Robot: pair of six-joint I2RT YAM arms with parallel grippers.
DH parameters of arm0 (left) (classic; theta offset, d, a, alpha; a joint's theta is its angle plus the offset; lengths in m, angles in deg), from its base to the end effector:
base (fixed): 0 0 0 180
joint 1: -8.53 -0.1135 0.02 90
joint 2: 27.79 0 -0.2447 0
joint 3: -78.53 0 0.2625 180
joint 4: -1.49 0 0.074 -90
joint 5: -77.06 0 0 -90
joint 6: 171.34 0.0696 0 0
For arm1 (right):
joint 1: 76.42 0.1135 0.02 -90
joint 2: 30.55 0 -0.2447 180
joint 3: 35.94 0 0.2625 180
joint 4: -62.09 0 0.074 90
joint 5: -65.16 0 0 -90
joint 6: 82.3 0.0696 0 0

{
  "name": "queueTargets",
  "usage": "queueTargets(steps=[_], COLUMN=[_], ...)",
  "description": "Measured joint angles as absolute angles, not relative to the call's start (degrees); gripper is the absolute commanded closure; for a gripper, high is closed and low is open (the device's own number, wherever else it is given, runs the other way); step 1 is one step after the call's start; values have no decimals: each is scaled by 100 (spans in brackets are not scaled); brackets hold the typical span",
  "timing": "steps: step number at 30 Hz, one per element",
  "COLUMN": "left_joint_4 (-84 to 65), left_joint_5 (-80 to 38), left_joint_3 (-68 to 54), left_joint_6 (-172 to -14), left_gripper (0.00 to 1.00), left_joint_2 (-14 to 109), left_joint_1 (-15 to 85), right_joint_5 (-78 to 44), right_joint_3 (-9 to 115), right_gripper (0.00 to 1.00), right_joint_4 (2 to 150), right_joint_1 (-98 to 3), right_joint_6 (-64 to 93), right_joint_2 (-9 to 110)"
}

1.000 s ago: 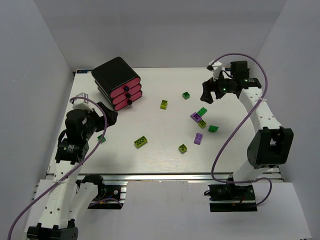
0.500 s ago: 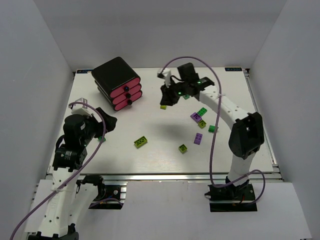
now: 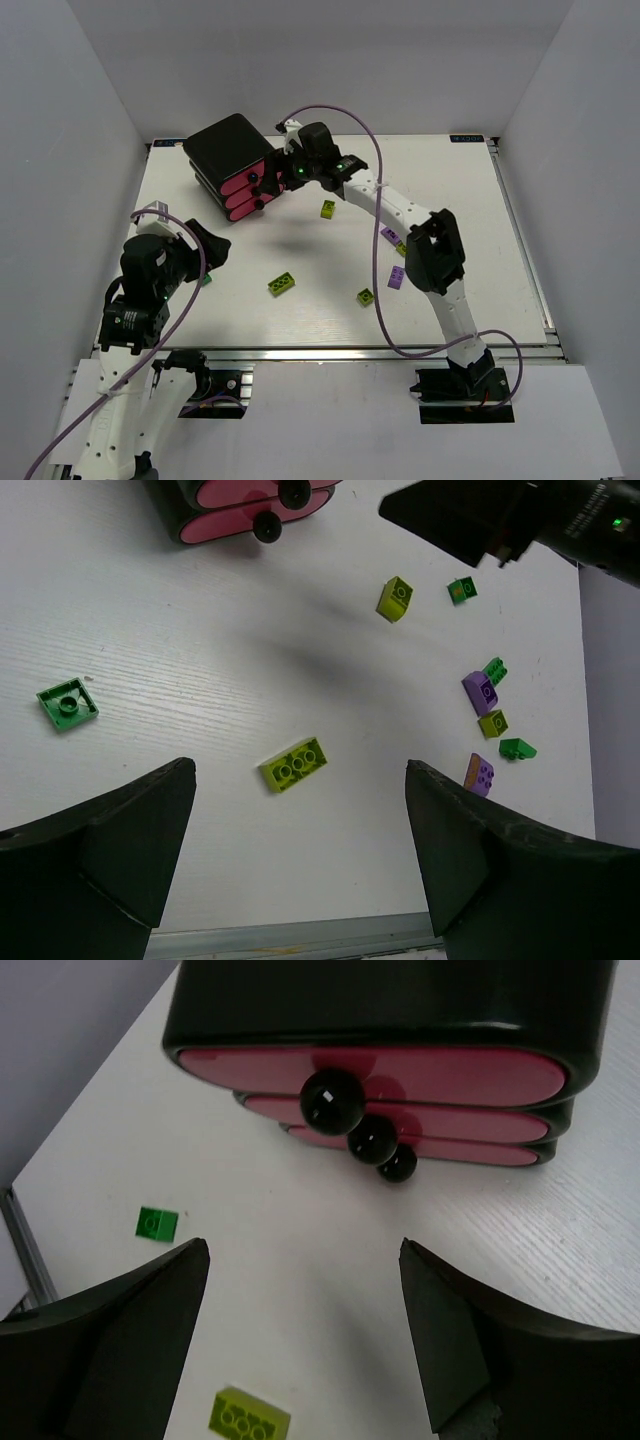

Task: Sort the legos into containers by color

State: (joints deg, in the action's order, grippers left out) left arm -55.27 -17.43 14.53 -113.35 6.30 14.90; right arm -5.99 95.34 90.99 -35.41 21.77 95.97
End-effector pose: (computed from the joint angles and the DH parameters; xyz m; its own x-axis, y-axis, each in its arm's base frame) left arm 0.1711 -0.0246 0.3168 -0.4760 -0.4786 -0.7378 -0.0853 0.8601 -0.5029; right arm 0.4039 0.3811 0.2747 -0.5044 -0.1337 -0.8530 -0.7432 0.5703 0.3500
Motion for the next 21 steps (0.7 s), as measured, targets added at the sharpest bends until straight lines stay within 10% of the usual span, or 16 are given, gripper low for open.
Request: queueTargets(steps=[21], left_joint_4=[-5639], left_joint_5=[-1633], left_joint_3=[1453], left_joint_6=[-11505], left_gripper=[5], left_joint_2=[525], left_joint_1=[1490], right_joint_5=[-1246], right_joint_3=[10262], right_gripper=[28], right_joint_4=[7966], right_joint_1=[-3290], right_joint_6=[3099], right_joint_2=[10744])
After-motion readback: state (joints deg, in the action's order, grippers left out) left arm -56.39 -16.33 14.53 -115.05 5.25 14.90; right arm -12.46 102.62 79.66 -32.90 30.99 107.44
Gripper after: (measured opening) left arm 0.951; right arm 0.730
